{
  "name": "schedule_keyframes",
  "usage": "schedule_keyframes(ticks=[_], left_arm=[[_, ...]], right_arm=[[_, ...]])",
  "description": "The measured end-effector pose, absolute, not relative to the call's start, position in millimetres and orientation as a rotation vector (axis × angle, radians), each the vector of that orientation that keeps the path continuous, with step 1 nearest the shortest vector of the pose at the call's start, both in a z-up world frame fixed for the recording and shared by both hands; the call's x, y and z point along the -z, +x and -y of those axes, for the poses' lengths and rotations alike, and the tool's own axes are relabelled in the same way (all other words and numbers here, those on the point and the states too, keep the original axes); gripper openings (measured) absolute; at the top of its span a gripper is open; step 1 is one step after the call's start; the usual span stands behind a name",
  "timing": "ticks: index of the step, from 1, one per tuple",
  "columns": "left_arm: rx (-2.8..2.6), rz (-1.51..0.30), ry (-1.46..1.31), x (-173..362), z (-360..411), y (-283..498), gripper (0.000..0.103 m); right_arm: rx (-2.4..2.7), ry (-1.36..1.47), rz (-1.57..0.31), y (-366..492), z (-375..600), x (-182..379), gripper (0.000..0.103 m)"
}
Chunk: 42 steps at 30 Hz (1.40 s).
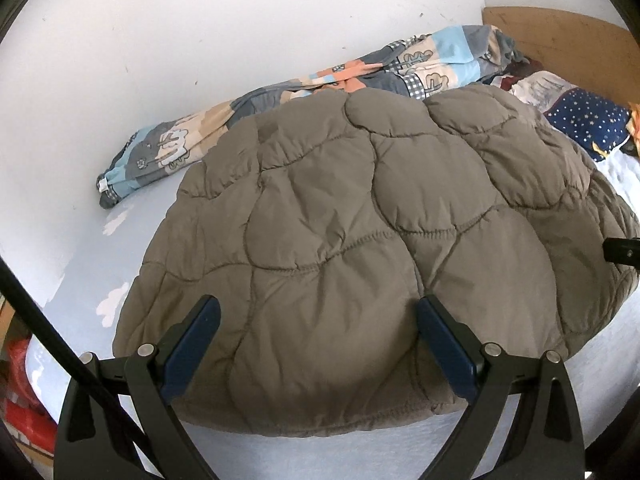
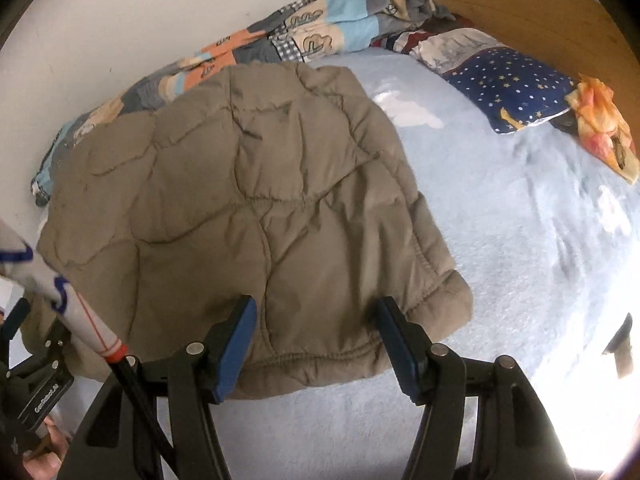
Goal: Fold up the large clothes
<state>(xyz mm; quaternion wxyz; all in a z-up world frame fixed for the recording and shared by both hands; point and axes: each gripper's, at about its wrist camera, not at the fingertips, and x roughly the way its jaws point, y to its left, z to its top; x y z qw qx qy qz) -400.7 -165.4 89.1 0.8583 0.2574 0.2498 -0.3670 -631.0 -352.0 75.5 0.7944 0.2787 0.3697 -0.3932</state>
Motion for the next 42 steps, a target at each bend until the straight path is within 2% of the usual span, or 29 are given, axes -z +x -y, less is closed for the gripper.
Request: schedule_keyframes(ticks=[11, 22, 28, 31, 37, 42], left_arm=[[0.776, -0.544, 0.543, -82.5, 167.4, -397.8, 0.099], [0.675, -0.619, 0.389, -111.9, 126.7, -371.4, 0.099], [0.623, -0.790, 0.382, -78.3, 124.6, -331.9, 0.099], [0.615, -0.779, 0.390, -78.2, 127.0, -331.5, 0.099], [0.620, -0.655, 0.329, -109.5, 120.6, -340.0, 0.099], [0.555, -0.700, 0.317, -111.4, 125.4, -299.0, 0.099]], right_arm=[[0.844, 0.615, -0.837, -618.5, 361.7, -61.2, 0.074], [0.752, 0.426, -0.687, -601.1, 310.3, -96.6, 0.074], [0.683, 0.395, -0.827, -560.8, 300.8, -67.6, 0.075], [0.688, 0.403, -0.860, -551.9, 305.1, -60.9, 0.078], [0.693, 0.406, -0.708, -567.1, 307.8, -98.1, 0.077], [0.839, 0.448, -0.637, -584.1, 350.5, -115.0, 0.077]])
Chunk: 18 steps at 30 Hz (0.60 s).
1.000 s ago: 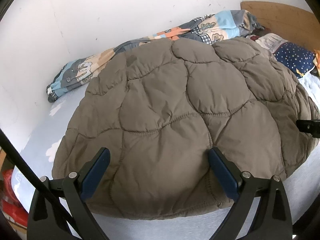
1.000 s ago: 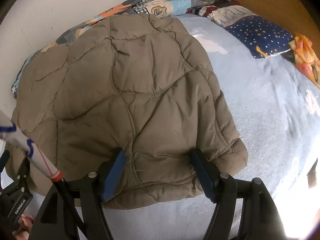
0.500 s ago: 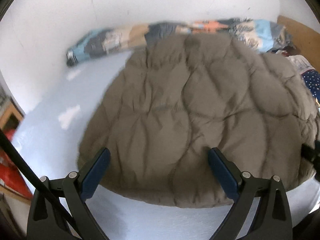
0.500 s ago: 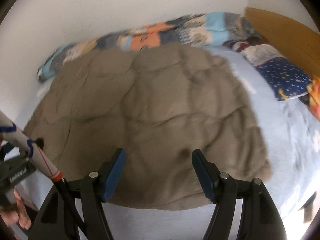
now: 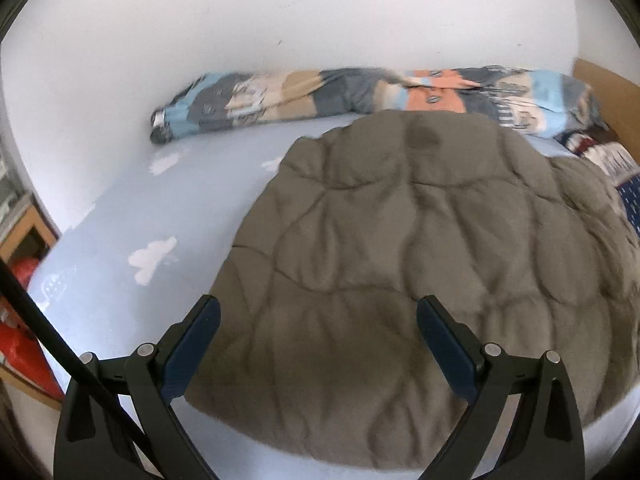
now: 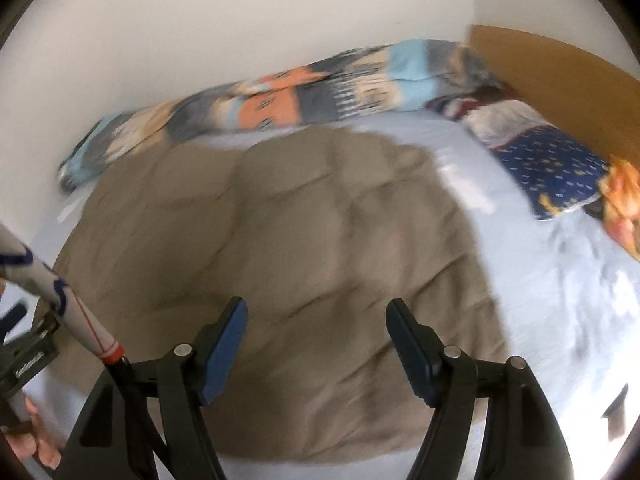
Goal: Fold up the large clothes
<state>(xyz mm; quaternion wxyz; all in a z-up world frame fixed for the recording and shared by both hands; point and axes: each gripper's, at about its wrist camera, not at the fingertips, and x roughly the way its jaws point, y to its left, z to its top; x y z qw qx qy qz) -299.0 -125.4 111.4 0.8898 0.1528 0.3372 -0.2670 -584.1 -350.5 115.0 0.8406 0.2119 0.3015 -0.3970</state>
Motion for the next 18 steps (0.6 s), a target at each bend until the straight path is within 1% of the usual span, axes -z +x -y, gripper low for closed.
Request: schedule_keyframes(ticks=[2, 4, 5, 7, 9, 11, 15, 18], left_arm=[[0.521, -0.759, 0.313, -102.1, 125.9, -282.1, 0.099], [0.518, -0.816, 0.283, -91.8, 125.8, -272.6, 0.099], [0.517, -0.825, 0.280, -90.4, 126.5, -272.1, 0.099], [0.520, -0.809, 0.280, -93.9, 126.5, -276.6, 0.099], [0.553, -0.793, 0.240, -102.8, 121.8, -284.7, 0.099], [0.576, -0.756, 0.210, -115.0, 112.9, -298.9, 0.099], [0.616, -0.626, 0.257, -137.8, 101.0, -342.9, 0.099], [0.674, -0.567, 0.292, -147.5, 93.2, -376.2, 0.099]], right_arm=[[0.887, 0.539, -0.635, -596.6, 377.7, -109.4, 0.077], [0.881, 0.628, -0.696, -599.4, 402.4, -93.4, 0.077], [0.860, 0.690, -0.739, -598.9, 411.5, -80.2, 0.077], [0.860, 0.723, -0.748, -599.4, 412.1, -73.2, 0.076], [0.869, 0.666, -0.729, -597.1, 402.5, -85.0, 0.076], [0.880, 0.591, -0.661, -600.1, 382.1, -103.9, 0.076], [0.830, 0.411, -0.567, -600.3, 322.4, -133.1, 0.076], [0.789, 0.316, -0.523, -605.2, 284.1, -145.5, 0.076]])
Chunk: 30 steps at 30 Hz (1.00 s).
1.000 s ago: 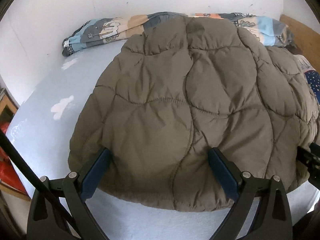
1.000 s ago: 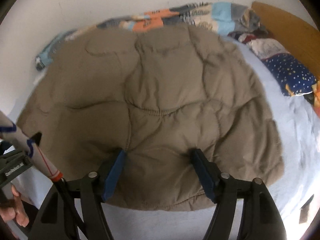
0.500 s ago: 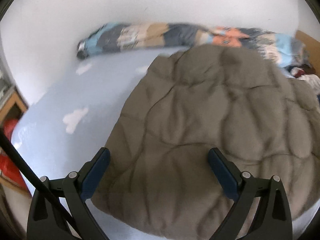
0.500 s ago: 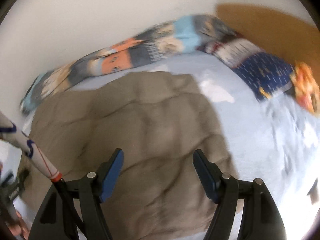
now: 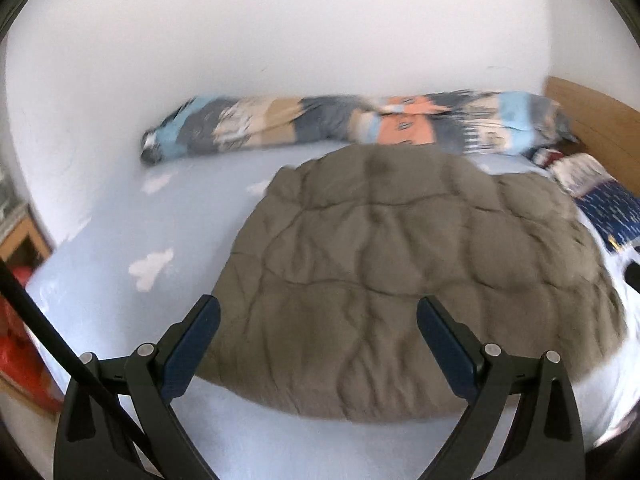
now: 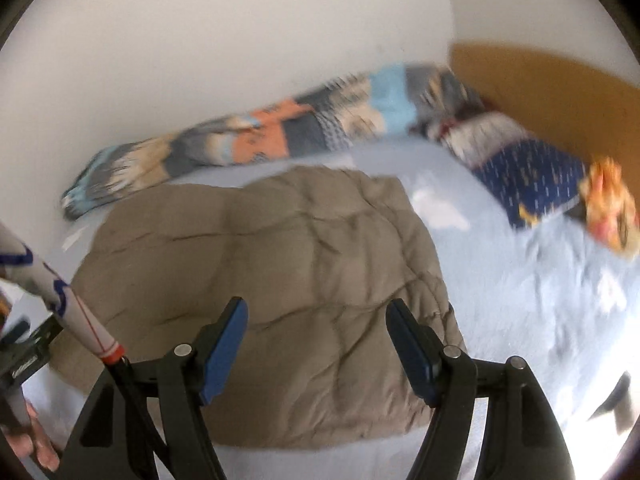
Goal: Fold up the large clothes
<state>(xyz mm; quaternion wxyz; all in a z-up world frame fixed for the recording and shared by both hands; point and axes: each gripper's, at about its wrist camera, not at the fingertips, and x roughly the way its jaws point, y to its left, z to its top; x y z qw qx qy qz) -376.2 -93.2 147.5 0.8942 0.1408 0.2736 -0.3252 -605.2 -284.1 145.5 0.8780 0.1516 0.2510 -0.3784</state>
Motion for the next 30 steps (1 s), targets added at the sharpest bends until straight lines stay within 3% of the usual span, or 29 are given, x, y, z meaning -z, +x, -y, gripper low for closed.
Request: schedule_keyframes(ticks=[5, 12, 30], left_arm=[[0.728, -0.594, 0.317, -137.9, 79.7, -395.2, 0.099], [0.677, -0.702, 0.287, -121.4, 80.8, -377.9, 0.099], [0.752, -0.486, 0.299, -176.8, 49.2, -455.4, 0.099]], right_arm=[[0.742, 0.271, -0.524, -620.7, 253.0, -139.7, 0.082], [0.750, 0.295, -0.589, -620.3, 253.1, -121.0, 0.082], [0.741, 0.089, -0.393, -662.8, 166.3, -155.3, 0.082]])
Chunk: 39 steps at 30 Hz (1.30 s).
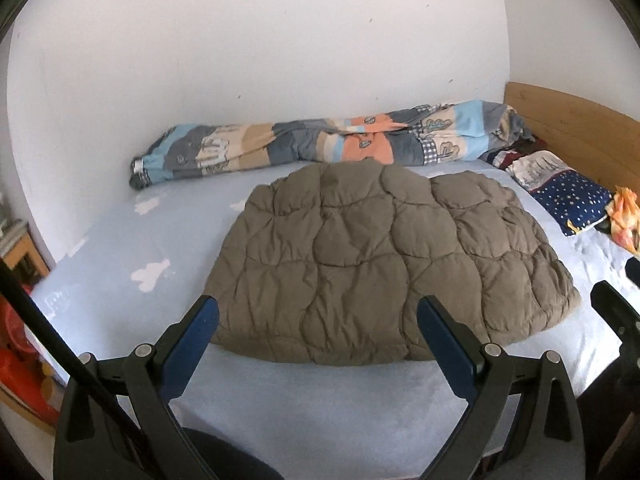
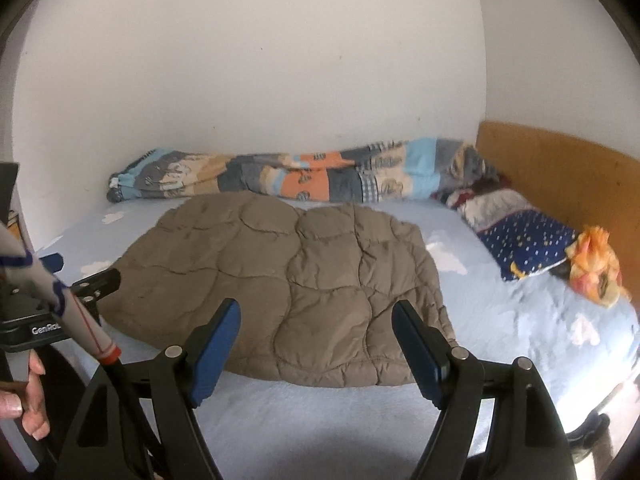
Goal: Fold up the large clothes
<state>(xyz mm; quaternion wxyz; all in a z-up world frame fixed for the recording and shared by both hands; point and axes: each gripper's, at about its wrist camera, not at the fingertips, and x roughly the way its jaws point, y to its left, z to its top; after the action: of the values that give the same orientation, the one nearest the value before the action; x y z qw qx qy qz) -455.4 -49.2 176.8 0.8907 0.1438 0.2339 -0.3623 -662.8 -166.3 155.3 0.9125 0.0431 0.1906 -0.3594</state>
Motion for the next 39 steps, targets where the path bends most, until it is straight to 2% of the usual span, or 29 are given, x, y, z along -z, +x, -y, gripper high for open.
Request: schedule_keyframes(ticks=[5, 8, 15, 25, 39], left_arm=[[0.760, -0.493, 0.304, -188.2, 29.0, -473.2, 0.099], [0.767, -0.490, 0.294, -192.2, 18.5, -477.6, 0.099], [0.774, -0.488, 0.313, -199.8, 24.3, -475.5, 0.099], [0.706, -0.672, 0.454, -157.4, 55.7, -457.6, 0.099], [0.692, -0.693, 0.486, -138.5, 60.1, -445.6, 0.099]], right_arm=[[0.742, 0.035, -0.329, -684.7, 135.3, -164.5, 0.082], [0.715, 0.021, -0.317, -691.7, 122.9, -165.8, 0.087], [0.730, 0.025, -0.319, -687.4, 128.9, -169.5, 0.087], [0.748, 0.087, -0.407, -673.4, 148.9, -144.0, 0.087], [0.769, 0.121, -0.452, -666.0, 160.6, -131.8, 0.087]])
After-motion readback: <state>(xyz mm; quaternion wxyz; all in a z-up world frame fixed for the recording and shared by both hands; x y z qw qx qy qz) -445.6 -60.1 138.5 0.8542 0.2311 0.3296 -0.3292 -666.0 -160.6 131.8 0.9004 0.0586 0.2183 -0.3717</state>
